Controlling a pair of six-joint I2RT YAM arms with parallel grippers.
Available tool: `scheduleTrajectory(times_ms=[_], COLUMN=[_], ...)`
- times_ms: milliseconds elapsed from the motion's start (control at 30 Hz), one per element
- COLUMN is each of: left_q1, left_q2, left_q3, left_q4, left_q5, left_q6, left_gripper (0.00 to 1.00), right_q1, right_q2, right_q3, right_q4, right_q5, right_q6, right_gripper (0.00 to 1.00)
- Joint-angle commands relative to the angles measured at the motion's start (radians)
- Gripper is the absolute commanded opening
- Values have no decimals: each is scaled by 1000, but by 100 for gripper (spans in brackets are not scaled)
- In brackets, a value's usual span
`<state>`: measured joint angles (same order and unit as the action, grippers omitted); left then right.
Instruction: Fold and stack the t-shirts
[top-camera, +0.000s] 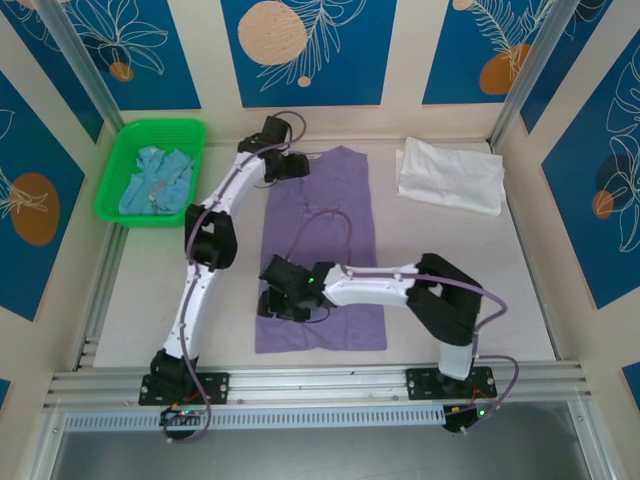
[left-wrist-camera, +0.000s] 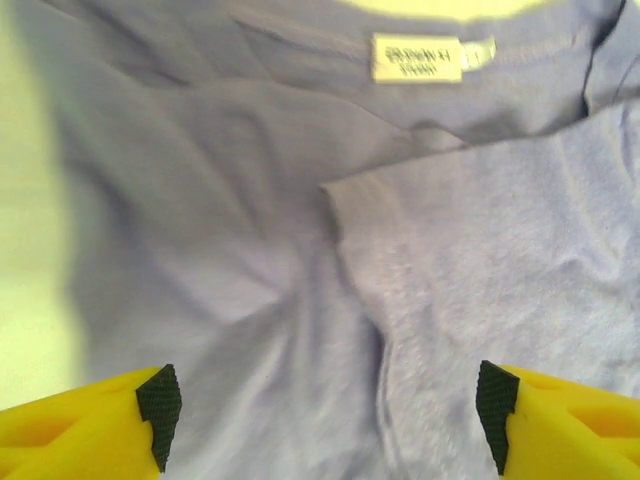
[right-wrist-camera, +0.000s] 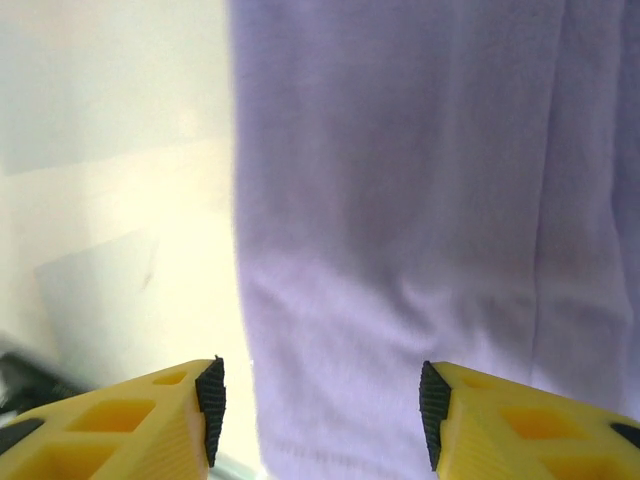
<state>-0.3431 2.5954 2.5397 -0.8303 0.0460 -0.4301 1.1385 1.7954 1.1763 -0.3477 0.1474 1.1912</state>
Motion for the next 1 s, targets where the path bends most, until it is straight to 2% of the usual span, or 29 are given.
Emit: scheduleTrajectory(times_ms=[0, 100, 167, 300, 367, 533, 667, 800, 867, 967], left_q1=[37, 50, 48, 47, 40, -29, -180, -329, -384, -448], left_q2=[-123, -133, -179, -436, -599, -953, -1223, -1476, -1626, -1775], left_q3=[-44, -63, -159, -604, -845, -1319, -1589, -1787, -1904, -2041], left_q4=[-54, -123, -116, 72, 178, 277, 202, 22, -10, 17], left_q5=[-157, -168, -139, -100, -84, -17, -91, -172, -126, -30], left_q6=[32, -9, -30, -105, -146, -207, -235, -315, -398, -517], left_gripper=[80, 78, 77, 79, 79, 76, 69, 65, 60, 56], right_q1=[-8, -37, -80, -207, -312, -611, -784, -775, -752, -693], right_q2=[-133, -227, -312, -495, -604, -861, -995, -1014, -1011, -1021], right_q3=[-59, -134, -191, -329, -400, -598, -682, -757, -775, -820], right_q4=[38, 38, 22, -46, -122, -253, -425, -431, -444, -380], right_q5=[75, 103, 114, 121, 97, -114, -276, -401, -367, -363], right_q6=[-67, -82, -87, -113, -131, -223, -330, -303, -288, -241], right_gripper=[57, 57, 57, 57, 57, 56, 54, 44, 42, 40])
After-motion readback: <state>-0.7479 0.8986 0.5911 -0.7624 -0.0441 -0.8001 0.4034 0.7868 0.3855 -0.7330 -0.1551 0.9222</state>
